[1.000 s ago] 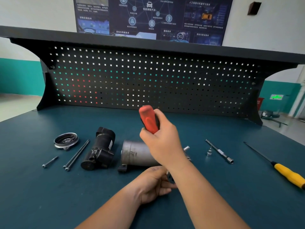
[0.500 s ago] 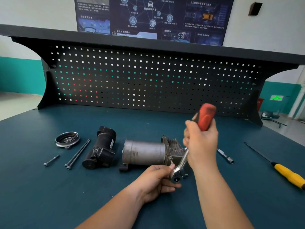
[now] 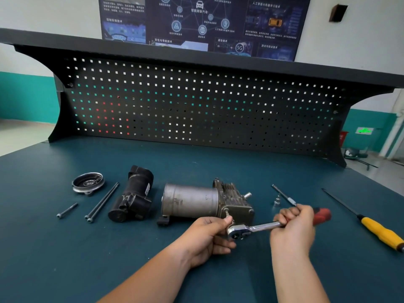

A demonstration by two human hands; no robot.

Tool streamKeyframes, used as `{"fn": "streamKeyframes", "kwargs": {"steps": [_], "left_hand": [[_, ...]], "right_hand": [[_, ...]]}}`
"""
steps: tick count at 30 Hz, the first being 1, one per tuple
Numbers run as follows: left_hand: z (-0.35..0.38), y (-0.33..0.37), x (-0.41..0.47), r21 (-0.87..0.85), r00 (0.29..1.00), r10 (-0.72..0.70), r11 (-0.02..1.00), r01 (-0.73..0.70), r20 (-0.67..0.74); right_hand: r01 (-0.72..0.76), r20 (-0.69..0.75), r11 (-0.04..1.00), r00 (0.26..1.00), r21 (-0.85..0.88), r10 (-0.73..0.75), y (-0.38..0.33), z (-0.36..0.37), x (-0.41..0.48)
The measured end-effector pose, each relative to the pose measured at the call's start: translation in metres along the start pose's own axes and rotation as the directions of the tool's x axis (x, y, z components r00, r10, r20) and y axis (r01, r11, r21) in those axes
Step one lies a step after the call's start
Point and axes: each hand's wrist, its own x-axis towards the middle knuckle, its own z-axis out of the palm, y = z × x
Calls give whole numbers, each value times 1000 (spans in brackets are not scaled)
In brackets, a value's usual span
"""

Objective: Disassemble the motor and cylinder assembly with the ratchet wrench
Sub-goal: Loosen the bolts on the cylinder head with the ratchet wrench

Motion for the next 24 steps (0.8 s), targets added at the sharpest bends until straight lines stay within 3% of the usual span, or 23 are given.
{"fn": "streamKeyframes", "kwargs": {"steps": [6,12,16,19,21,22,24], "left_hand": [[0,5,-3,-18,999,-34,999,34,4],[2,5,-3,-49,997,-62,997,64,38],[1,4,-1,-76,997,-69,995,70,22],[-2,2,1,-80,998,-65,995,66,15],[-3,1,2,-66,998,-51,996,52,21],[-3,2,1,-64,999,-43,997,44,25],[-3,1,1,-55,999,-39,998,41,27]], "right_hand": [[210,177,974,965,-85,-193,-3,25,-16],[367,439,897,867,-247,-234,-5,50,-32],[566,638,727,735,-389,-230,5,69,-48],[758,816,541,540,-364,-207,22,73,-70],[821,895,471,426,-321,-132,33,73,-84],[832,915,462,392,-308,-97,36,72,-88],[824,914,471,398,-316,-82,37,74,-88]]}}
